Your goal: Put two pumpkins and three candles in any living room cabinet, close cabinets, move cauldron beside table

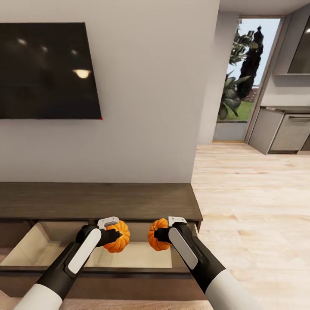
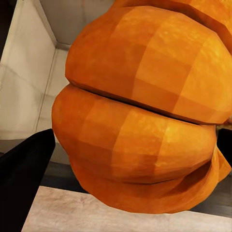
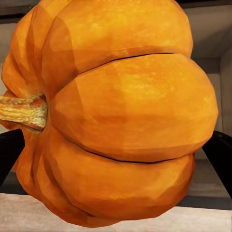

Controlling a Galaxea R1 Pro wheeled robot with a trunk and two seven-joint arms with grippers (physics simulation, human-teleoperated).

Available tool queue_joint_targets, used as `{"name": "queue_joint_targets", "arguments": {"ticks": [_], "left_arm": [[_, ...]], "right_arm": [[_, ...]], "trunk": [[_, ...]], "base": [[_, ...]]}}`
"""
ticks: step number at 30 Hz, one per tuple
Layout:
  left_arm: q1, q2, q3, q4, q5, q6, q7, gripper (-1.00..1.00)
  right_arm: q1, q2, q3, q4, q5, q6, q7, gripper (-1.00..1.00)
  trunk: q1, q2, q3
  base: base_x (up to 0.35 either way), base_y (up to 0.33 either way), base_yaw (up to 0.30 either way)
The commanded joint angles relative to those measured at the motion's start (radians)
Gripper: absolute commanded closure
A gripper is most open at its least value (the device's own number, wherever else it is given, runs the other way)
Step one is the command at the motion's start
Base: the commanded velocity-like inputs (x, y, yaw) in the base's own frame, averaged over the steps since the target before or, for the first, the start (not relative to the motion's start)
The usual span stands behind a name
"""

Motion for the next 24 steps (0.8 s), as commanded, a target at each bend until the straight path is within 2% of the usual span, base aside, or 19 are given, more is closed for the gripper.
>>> {"name": "queue_joint_targets", "arguments": {"ticks": [1, 15, 24], "left_arm": [[-0.001, 0.001, -0.003, -0.002, 0.011, -0.001, 0.011, 1.0], [-0.001, -0.002, -0.003, -0.002, 0.011, -0.001, 0.011, 1.0], [-0.001, -0.002, -0.003, -0.002, 0.012, -0.001, 0.011, 1.0]], "right_arm": [[-0.001, 0.0, 0.002, -0.001, -0.011, -0.001, -0.01, 1.0], [-0.001, 0.0, -0.001, 0.009, -0.01, 0.0, -0.01, 1.0], [-0.001, -0.001, -0.002, 0.015, -0.008, 0.0, -0.01, 1.0]], "trunk": [[0.004, -0.008, -0.004], [0.057, -0.106, -0.048], [0.057, -0.106, -0.048]], "base": [[0.002, 0.0, 0.0], [0.0, 0.0, 0.0], [0.019, 0.0, 0.0]]}}
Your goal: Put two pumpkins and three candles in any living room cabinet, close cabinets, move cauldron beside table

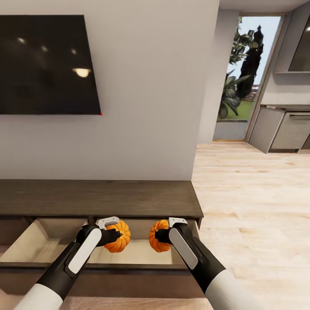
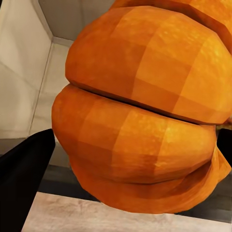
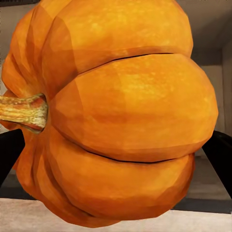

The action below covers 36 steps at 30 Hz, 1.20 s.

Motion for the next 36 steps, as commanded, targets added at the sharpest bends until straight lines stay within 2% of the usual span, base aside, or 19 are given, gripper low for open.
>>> {"name": "queue_joint_targets", "arguments": {"ticks": [1, 36], "left_arm": [[-0.001, 0.001, -0.003, -0.001, 0.009, 0.0, 0.011, 1.0], [-0.001, -0.001, 0.0, -0.003, 0.008, 0.0, 0.013, 1.0]], "right_arm": [[-0.001, 0.0, 0.002, -0.001, -0.009, 0.001, -0.01, 1.0], [-0.001, -0.002, 0.0, -0.001, -0.014, 0.002, -0.015, 1.0]], "trunk": [[0.0, 0.0, -0.001], [0.0, 0.0, -0.001]], "base": [[0.158, 0.0, 0.0], [0.026, 0.0, 0.0]]}}
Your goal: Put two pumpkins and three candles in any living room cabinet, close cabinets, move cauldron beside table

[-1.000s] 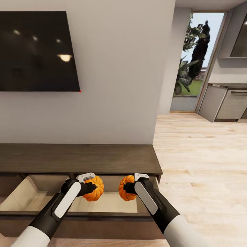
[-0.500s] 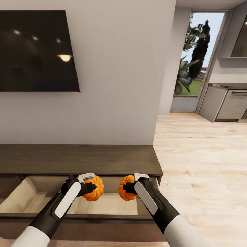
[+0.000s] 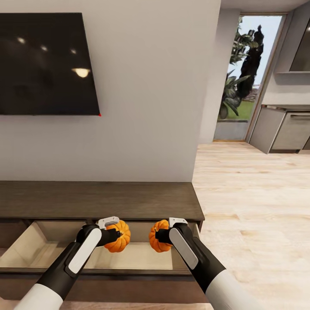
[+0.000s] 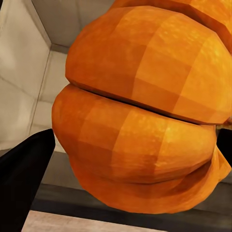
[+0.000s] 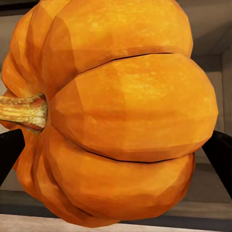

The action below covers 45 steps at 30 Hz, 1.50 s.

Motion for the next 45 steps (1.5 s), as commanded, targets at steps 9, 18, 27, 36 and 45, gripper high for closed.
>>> {"name": "queue_joint_targets", "arguments": {"ticks": [9, 18, 27, 36, 45], "left_arm": [[-0.001, 0.0, 0.002, -0.003, 0.011, 0.0, 0.013, 1.0], [-0.001, -0.001, 0.001, -0.003, 0.011, 0.0, 0.012, 1.0], [-0.001, -0.001, 0.004, -0.004, 0.011, 0.0, 0.013, 1.0], [-0.005, -0.02, 0.001, -0.078, 0.009, 0.0, 0.033, 1.0], [-0.008, -0.037, 0.005, -0.08, 0.011, 0.0, 0.091, 1.0]], "right_arm": [[-0.001, 0.0, 0.001, 0.0, -0.012, 0.0, -0.01, 1.0], [-0.001, 0.0, -0.002, 0.004, -0.012, -0.001, -0.014, 1.0], [-0.001, -0.001, -0.006, 0.007, -0.012, -0.008, -0.022, 1.0], [-0.001, -0.001, -0.002, 0.004, -0.008, -0.024, -0.023, 1.0], [-0.001, -0.002, -0.001, 0.002, -0.005, -0.028, -0.023, 1.0]], "trunk": [[0.011, -0.021, -0.01], [0.042, -0.077, -0.035], [0.077, -0.14, -0.064], [0.111, -0.203, -0.092], [0.146, -0.266, -0.12]], "base": [[0.0, 0.0, 0.0], [0.0, 0.0, 0.0], [0.0, 0.0, 0.0], [0.0, 0.0, 0.0], [0.0, 0.0, 0.0]]}}
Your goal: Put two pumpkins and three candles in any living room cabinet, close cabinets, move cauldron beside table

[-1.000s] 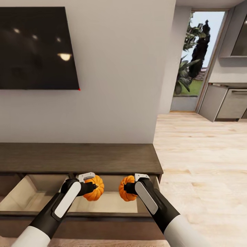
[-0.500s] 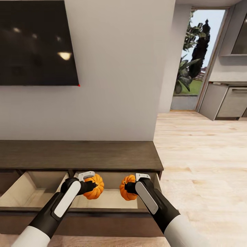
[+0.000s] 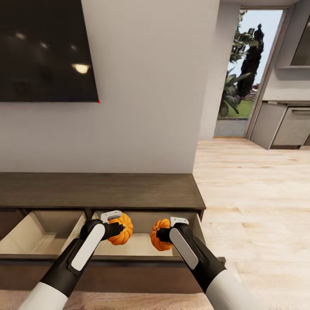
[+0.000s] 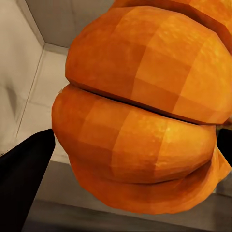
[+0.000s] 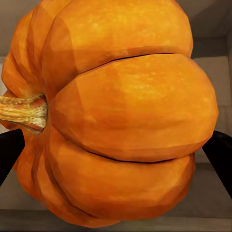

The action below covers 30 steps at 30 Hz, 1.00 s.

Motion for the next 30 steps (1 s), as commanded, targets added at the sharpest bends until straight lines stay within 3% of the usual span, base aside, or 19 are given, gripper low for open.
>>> {"name": "queue_joint_targets", "arguments": {"ticks": [1, 4, 7, 10, 12, 30], "left_arm": [[-0.001, -0.002, -0.005, 0.011, 0.009, -0.003, 0.012, 1.0], [-0.001, -0.008, -0.007, 0.049, -0.007, -0.025, 0.013, 1.0], [0.0, -0.037, -0.007, 0.067, -0.078, -0.053, 0.013, 1.0], [-0.001, -0.087, -0.002, 0.085, -0.16, -0.063, 0.014, 1.0], [-0.003, -0.1, 0.0, 0.082, -0.179, -0.066, 0.014, 1.0], [-0.022, -0.101, 0.002, 0.087, -0.19, -0.101, 0.004, 1.0]], "right_arm": [[-0.001, 0.0, 0.003, 0.0, -0.009, -0.013, -0.01, 1.0], [-0.001, 0.0, 0.004, 0.0, -0.009, -0.04, -0.01, 1.0], [-0.001, 0.0, 0.005, 0.001, -0.008, -0.051, -0.01, 1.0], [-0.001, 0.0, 0.006, 0.001, -0.007, -0.069, -0.01, 1.0], [-0.001, 0.001, 0.006, 0.001, -0.008, -0.091, -0.009, 1.0], [-0.001, 0.0, 0.008, 0.002, -0.009, -0.154, -0.007, 1.0]], "trunk": [[0.004, -0.008, -0.004], [0.015, -0.029, -0.014], [0.027, -0.05, -0.023], [0.038, -0.071, -0.032], [0.046, -0.085, -0.039], [0.05, -0.092, -0.046]], "base": [[0.0, 0.0, 0.0], [0.0, 0.0, 0.0], [0.0, 0.0, 0.0], [0.0, 0.0, 0.0], [0.0, 0.0, 0.0], [0.034, 0.0, 0.0]]}}
